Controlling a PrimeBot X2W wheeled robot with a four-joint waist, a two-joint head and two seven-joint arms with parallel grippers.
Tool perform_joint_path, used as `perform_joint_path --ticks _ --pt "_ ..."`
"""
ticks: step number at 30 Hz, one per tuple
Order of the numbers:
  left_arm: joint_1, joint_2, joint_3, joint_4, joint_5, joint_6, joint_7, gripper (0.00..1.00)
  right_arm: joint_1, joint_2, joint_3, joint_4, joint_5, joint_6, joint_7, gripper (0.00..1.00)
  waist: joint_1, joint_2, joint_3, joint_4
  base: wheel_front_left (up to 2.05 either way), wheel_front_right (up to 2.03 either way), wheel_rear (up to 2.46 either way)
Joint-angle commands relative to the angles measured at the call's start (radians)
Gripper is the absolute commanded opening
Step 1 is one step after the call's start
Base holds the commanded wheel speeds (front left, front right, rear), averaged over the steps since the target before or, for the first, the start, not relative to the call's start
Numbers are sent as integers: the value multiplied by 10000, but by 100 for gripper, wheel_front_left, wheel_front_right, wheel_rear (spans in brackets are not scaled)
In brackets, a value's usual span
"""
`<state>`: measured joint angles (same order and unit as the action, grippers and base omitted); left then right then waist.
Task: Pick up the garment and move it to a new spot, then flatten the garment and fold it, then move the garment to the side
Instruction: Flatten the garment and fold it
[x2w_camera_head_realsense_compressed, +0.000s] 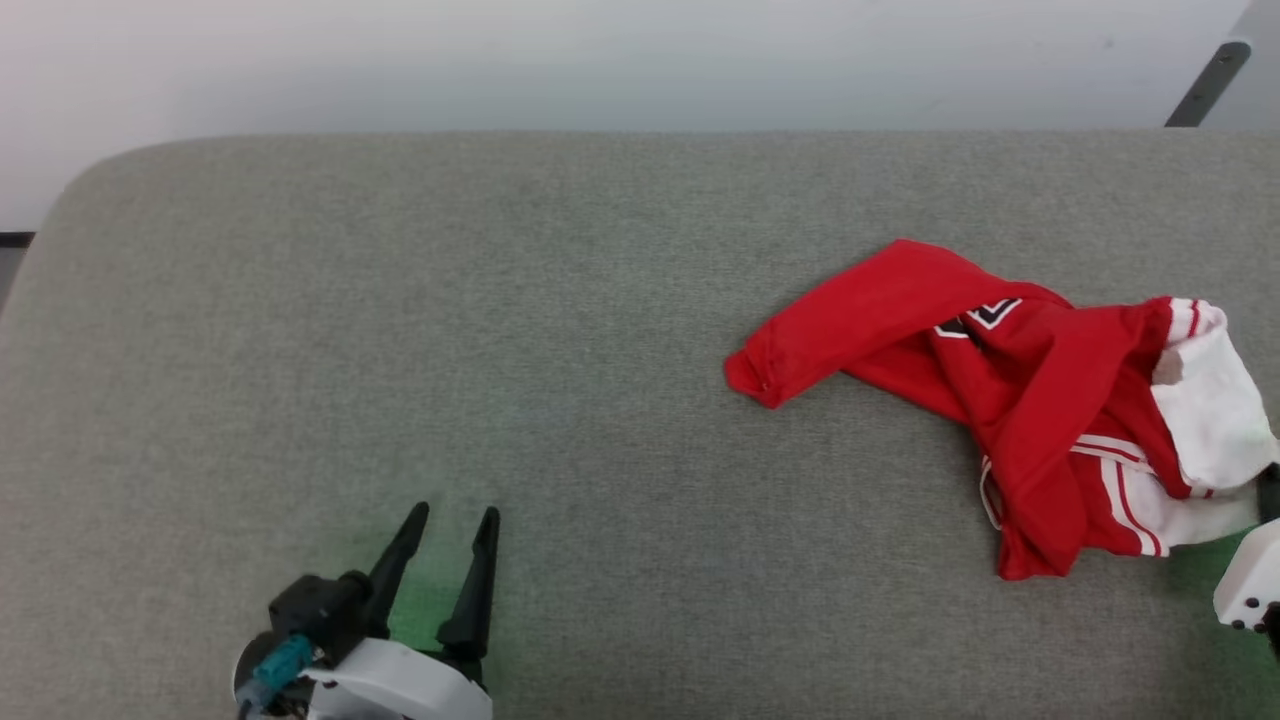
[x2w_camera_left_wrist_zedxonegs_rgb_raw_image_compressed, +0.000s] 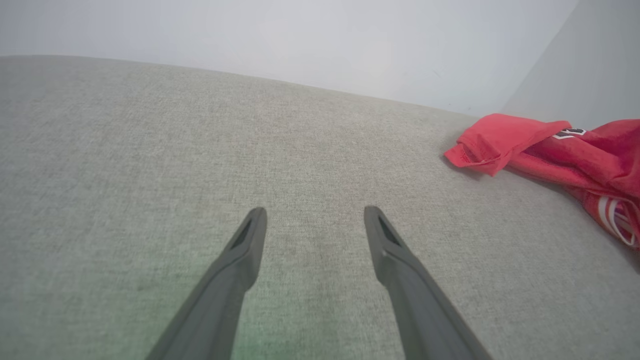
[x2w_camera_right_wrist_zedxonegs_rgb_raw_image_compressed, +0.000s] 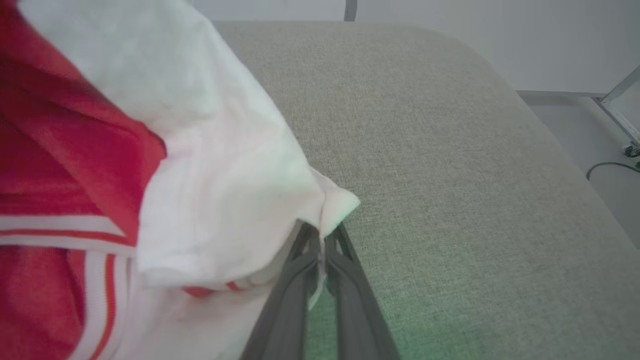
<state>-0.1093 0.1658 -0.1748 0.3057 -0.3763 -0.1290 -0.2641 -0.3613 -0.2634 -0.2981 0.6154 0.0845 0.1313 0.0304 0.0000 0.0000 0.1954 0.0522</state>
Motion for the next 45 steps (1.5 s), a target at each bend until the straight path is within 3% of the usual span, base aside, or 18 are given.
perform_joint_path --ticks 1,7,13,17,21,27,33,40,45 --pt "-123 113 -11 21 -20 -26 -2 100 -75 54 -57 83 -52 -10 -201 100 0 0 3 -114 0 0 0" --pt "-523 827 -268 -144 -242 -26 -2 100 227 315 122 -346 258 -10 -1048 100 0 0 -163 -636 0 0 0" --pt "-1985 2325 -1668 -478 -396 -26 239 100 1277 524 1983 -2244 1420 -10 -1723 100 0 0 -283 -1582 0 0 0" --pt "-3782 3387 -3675 -843 -1124 -24 1836 100 2027 719 2827 -3584 2145 -10 -1756 100 0 0 -251 -2369 0 0 0" --pt "-5960 3848 -5978 -1014 -2585 -21 4125 100 2626 951 3325 -4540 2600 -10 -1775 100 0 0 -35 -3114 0 0 0" --pt "-9163 3435 -8612 -517 -4918 -4 6422 100 3088 1455 3466 -5283 2741 -8 -2045 100 0 0 738 -4137 0 0 0" --pt "-11560 2766 -10132 1090 -6253 -4 7423 100 2822 1820 3906 -5360 2819 -8 -2348 100 0 0 1462 -5234 0 0 0" --pt "-12800 2094 -10975 2702 -6574 -4 8076 100 2675 2029 4512 -5115 3002 -8 -2661 100 0 0 1879 -6258 0 0 0" --pt "-13026 1554 -11066 3378 -6172 -4 8377 100 2856 2112 4559 -5091 3106 -8 -2852 100 0 0 2194 -6389 0 0 0"
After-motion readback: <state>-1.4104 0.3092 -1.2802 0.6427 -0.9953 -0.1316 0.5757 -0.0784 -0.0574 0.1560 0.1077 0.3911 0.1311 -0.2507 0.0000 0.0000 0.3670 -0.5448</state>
